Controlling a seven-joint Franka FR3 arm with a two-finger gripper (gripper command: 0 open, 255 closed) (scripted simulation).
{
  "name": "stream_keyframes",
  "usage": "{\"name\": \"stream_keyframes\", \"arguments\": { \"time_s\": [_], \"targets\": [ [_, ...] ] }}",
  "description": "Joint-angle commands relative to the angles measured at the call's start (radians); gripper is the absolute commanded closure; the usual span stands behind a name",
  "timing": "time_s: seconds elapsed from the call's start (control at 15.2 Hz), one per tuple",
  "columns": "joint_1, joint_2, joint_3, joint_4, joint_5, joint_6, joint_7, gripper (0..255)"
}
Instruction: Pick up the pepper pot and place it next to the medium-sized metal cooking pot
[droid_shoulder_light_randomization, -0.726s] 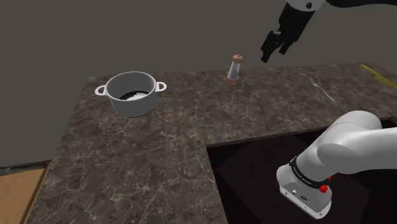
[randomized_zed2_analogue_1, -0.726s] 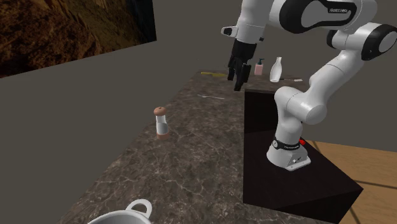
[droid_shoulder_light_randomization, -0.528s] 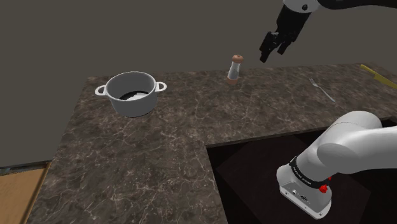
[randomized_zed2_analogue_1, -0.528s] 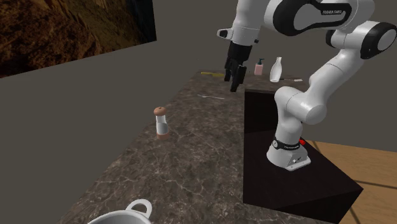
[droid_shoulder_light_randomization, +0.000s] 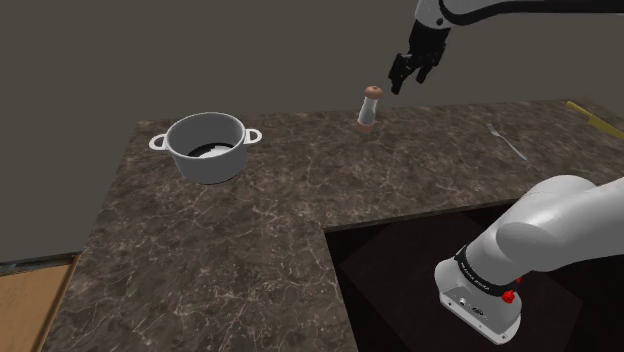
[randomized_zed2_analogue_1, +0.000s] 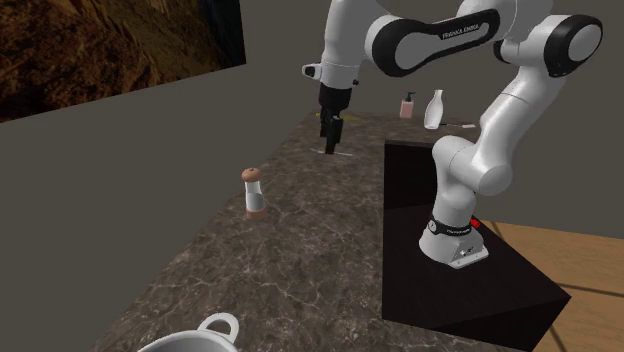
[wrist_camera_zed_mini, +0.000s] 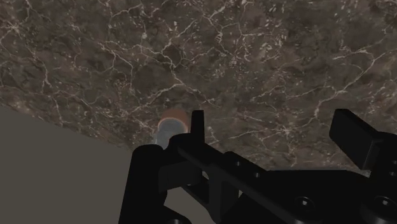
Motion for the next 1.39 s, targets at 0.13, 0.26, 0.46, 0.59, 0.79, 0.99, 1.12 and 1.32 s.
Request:
{"name": "stream_keyframes", "arguments": {
  "time_s": [0.13,0.26,0.46,0.59,0.79,0.99,1.12,1.32],
  "targets": [
    [-0.020,0.142,-0.038,0.057,-0.022,0.077,-0.037,0],
    [-0.029,0.214,-0.055,0.095,-0.028,0.108,-0.054,0],
    [-0.041,0.324,-0.078,0.160,-0.032,0.147,-0.081,0],
    [-0.050,0.399,-0.092,0.209,-0.032,0.168,-0.099,0],
    [-0.063,0.512,-0.111,0.293,-0.027,0.193,-0.128,0],
    [-0.078,0.626,-0.126,0.388,-0.016,0.207,-0.157,0],
    [-0.089,0.704,-0.134,0.458,-0.007,0.211,-0.177,0],
    [-0.103,0.790,-0.140,0.540,0.003,0.209,-0.198,0]
  ]
}}
